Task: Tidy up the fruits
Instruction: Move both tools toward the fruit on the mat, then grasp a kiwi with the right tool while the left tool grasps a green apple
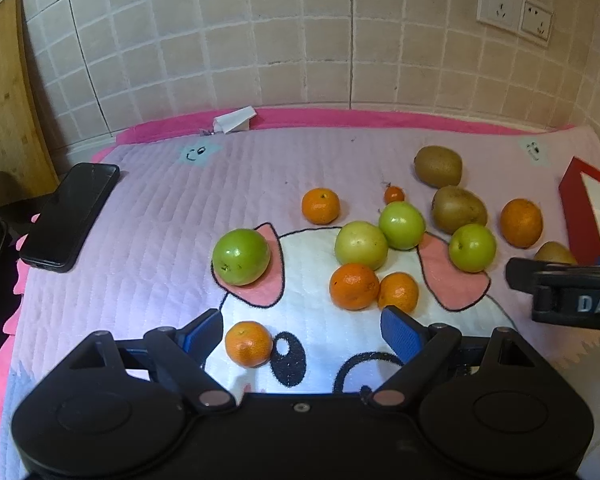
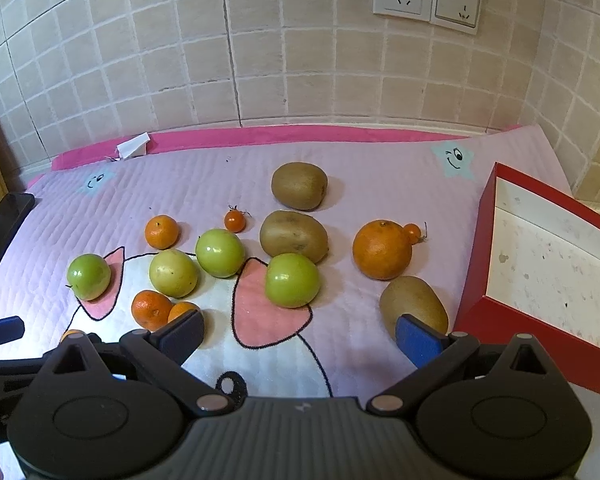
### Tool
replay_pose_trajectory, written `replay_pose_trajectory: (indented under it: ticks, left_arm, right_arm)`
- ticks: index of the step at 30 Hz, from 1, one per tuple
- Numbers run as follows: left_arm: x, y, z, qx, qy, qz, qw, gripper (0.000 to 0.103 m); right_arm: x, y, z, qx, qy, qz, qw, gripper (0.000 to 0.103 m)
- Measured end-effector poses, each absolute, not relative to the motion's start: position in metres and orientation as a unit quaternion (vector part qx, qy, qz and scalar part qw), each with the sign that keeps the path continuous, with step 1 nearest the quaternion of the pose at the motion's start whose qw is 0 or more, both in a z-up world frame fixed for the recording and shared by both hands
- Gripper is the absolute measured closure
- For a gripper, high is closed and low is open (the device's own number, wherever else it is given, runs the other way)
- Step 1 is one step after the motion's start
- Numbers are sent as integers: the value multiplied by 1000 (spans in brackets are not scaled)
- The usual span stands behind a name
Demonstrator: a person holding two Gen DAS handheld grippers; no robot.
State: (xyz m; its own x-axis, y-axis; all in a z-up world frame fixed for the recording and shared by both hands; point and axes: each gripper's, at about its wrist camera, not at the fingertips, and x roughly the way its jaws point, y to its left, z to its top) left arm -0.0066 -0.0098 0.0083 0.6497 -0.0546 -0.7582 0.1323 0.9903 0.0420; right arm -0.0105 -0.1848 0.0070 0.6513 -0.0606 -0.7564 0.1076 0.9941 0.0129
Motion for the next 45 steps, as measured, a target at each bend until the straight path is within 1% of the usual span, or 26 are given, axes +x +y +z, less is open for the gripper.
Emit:
replay_pose_trajectory:
  ticks: [5, 11, 15, 25, 33, 40, 45]
  left_arm:
    - [-5, -4, 19, 52, 395, -60, 915, 1]
    - [5, 9, 25, 42, 388, -58, 919, 1]
    - [8, 10, 25, 62, 379, -50, 922, 1]
    - [15, 29, 22, 59, 380, -54, 922, 1]
    - [42, 58, 11, 33, 394, -39, 918, 1]
    - [72, 63, 4, 30, 406, -61, 911, 1]
    - [91, 59, -13, 21, 431, -77, 899, 1]
  right_arm:
    - [-2, -180, 8, 26, 411, -52, 910, 0]
    - [4, -168, 11, 15, 406, -49, 912, 0]
    - [4, -165, 11, 15, 403, -54, 914, 0]
    - [17, -169, 15, 18, 388, -78, 918, 0]
    - [55, -174, 29, 3, 362, -85, 928, 0]
    - [97, -187, 33, 17, 373, -65, 926, 0]
    - [130, -196, 18, -5, 388, -75, 918, 5]
